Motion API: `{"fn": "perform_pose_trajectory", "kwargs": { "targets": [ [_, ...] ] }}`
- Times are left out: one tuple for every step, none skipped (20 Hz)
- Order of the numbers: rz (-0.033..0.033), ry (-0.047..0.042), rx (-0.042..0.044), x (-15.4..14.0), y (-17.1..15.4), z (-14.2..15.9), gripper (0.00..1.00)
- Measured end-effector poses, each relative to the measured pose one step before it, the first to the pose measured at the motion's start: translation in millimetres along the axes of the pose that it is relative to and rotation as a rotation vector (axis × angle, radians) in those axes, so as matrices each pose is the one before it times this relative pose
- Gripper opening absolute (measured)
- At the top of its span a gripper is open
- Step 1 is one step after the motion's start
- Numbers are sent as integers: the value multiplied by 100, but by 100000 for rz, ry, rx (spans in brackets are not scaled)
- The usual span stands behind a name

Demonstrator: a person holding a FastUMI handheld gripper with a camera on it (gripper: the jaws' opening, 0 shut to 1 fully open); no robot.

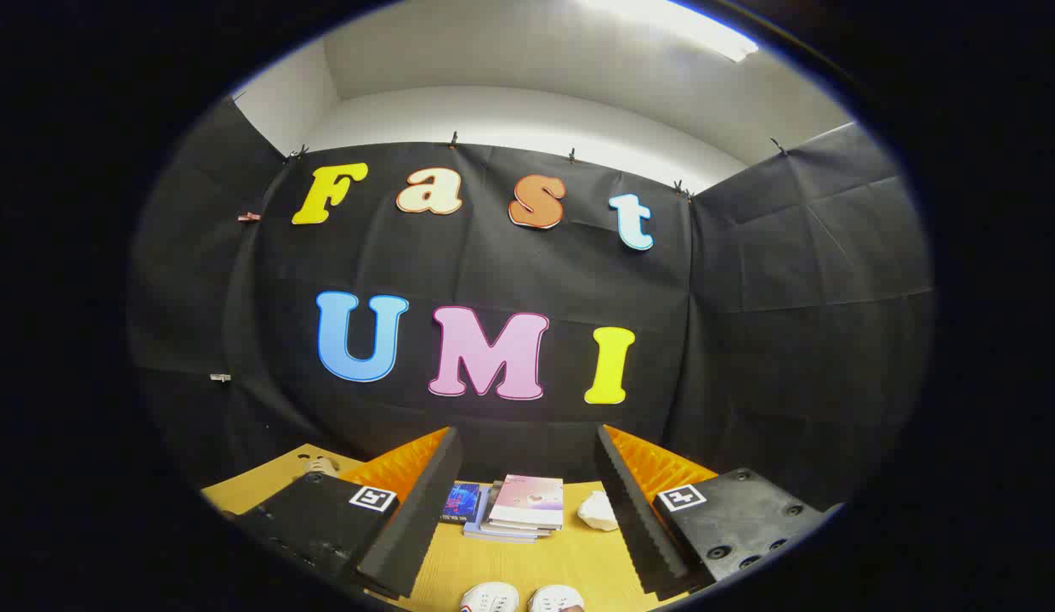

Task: Open the storage box then place both shoes into the box .Put the left shoe in first, then the right shoe, with the right side of both shoes facing outward in a uniform manner.

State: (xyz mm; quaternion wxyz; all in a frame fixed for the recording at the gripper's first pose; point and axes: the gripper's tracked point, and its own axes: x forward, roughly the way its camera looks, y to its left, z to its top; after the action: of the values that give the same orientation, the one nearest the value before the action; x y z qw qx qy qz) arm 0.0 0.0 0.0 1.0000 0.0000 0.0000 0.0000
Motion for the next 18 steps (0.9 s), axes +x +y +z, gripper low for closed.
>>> {"fn": "perform_pose_trajectory", "kwargs": {
  "targets": [
    [-59,165,-82,2,-119,-124,95],
    [115,-59,173,-9,161,-49,95],
    [65,27,171,10,45,-91,95],
    [177,106,26,168,67,-41,95],
    [-3,-302,-35,51,100,-1,95],
    [-43,-180,232,-73,27,4,95],
    [74,-439,689,9,28,142,95],
    [130,55,686,100,59,40,95],
    [50,-51,168,94,27,-36,95],
    [-84,53,-396,206,53,-71,95],
    [201,35,-701,101,26,-48,95],
    [10,13,-624,-14,7,-45,95],
    [65,-201,-311,5,-71,67,95],
    [-79,-95,-151,-36,-76,-3,95],
    [-72,136,-59,-24,-38,-63,95],
    [60,368,30,96,81,-155,95],
    [102,633,-74,-33,86,-147,95],
    [433,408,-86,-34,98,-122,95]
  ]
}}
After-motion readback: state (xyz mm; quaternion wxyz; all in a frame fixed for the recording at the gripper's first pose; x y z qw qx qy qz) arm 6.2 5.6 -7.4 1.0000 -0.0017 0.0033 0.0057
